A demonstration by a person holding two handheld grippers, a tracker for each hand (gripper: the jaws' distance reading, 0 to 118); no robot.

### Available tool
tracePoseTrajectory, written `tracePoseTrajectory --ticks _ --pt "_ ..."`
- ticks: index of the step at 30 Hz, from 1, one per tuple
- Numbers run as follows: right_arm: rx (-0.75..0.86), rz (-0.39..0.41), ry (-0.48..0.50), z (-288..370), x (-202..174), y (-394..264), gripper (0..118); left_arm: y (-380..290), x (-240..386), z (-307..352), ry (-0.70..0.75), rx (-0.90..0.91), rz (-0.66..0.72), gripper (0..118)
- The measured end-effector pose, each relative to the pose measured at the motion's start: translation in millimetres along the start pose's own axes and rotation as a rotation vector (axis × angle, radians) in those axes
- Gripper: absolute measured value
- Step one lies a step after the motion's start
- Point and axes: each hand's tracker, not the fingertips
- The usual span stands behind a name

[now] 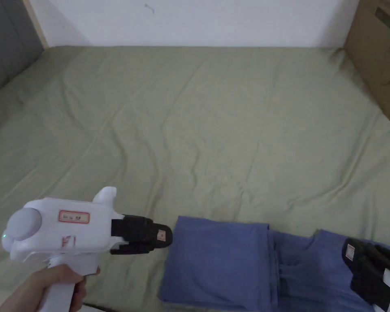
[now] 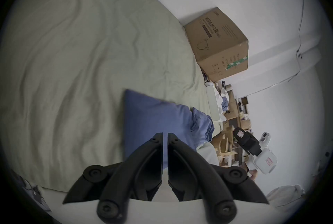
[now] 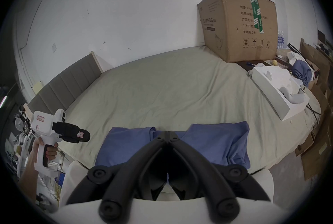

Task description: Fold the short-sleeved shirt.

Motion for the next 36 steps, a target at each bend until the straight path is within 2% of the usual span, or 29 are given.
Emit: tracePoseTrajectory --ticks 1,2,3,5,6,7,10,14,22,23,24,25,26,27,28,29,32,36 --pt "-0.005 0.008 0.003 -2 -6 1 0 -2 -9 1 0.01 -0.004 0.022 6" --pt "-0.009 0.017 0.004 -4 -10 2 0 -3 -15 0 0.01 -0.013 0.017 16" --pt "-0.011 0.026 0.004 -6 -15 3 0 -5 -20 -2 0.009 -0.043 0.012 38" --pt "-0.019 0.045 0.008 -9 -26 6 0 -8 -23 -19 -0.004 -0.099 0.009 101" --pt "-0.025 0.053 0.013 -9 -31 7 0 -9 -26 -28 -0.026 -0.112 0.018 110" --pt "-0.03 0.062 0.019 -10 -35 7 0 -9 -31 -34 -0.062 -0.116 0.038 111" --pt "-0.048 0.098 0.057 -7 -47 9 0 3 -50 -53 -0.142 -0.106 0.114 111" --pt "-0.061 0.147 0.04 -6 -58 8 0 15 -62 -69 -0.187 -0.123 0.141 111" --pt "-0.069 0.131 0.044 -13 -61 9 0 19 -48 -93 -0.192 -0.187 0.089 108" --pt "-0.051 0.134 0.037 -11 -62 9 0 18 -47 -94 -0.189 -0.184 0.089 94" --pt "-0.028 0.134 0.031 -9 -61 9 0 17 -46 -96 -0.175 -0.19 0.086 74" --pt "0.005 0.119 0.025 -6 -58 9 0 16 -49 -100 -0.098 -0.197 0.086 49" --pt "0.041 0.108 0.024 -3 -56 10 0 15 -54 -104 -0.022 -0.214 0.106 16" --pt "0.075 0.106 0.01 1 -55 10 0 14 -61 -108 -0.009 -0.236 0.137 14" --pt "0.108 0.108 -0.009 4 -55 11 0 14 -69 -108 -0.097 -0.23 0.227 13" --pt "0.138 0.118 -0.025 8 -55 12 0 15 -70 -103 -0.164 -0.217 0.253 13" --pt "0.223 0.117 -0.074 19 -55 15 0 14 -58 -95 -0.084 -0.201 0.185 12" --pt "0.246 0.091 -0.085 21 -46 19 0 19 -52 -92 -0.076 -0.2 0.201 12"
